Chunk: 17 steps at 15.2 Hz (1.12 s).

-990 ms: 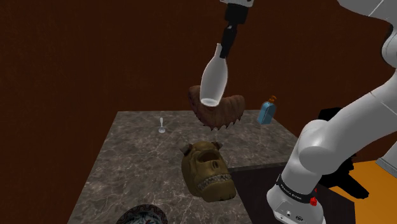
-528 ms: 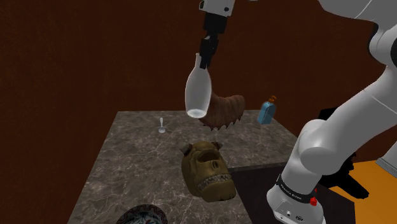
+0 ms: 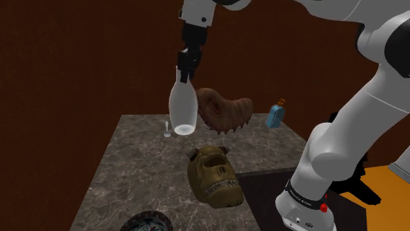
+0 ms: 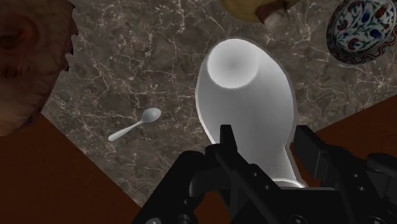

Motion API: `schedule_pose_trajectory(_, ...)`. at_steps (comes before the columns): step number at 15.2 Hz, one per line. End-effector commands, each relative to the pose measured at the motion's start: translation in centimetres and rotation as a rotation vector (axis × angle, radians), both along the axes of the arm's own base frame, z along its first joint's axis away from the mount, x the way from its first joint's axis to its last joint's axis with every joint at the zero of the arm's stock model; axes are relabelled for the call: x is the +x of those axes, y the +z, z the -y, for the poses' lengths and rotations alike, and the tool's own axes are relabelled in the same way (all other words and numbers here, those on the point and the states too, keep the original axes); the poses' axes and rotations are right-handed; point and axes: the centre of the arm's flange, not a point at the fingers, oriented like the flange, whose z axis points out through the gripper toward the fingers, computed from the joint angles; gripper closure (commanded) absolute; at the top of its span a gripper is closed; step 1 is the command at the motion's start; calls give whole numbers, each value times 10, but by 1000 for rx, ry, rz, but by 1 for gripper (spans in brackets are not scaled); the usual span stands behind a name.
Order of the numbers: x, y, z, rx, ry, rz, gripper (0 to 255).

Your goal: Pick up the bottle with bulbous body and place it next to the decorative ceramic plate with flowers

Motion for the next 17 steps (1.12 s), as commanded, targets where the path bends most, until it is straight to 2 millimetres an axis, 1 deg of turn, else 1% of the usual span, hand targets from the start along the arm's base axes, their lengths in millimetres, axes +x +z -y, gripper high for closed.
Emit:
schedule_pose_trajectory(1, 8, -10, -24, 2, -1, 1, 255)
schedule_pose_trajectory(17, 67, -87, -211, 2, -1, 1, 255)
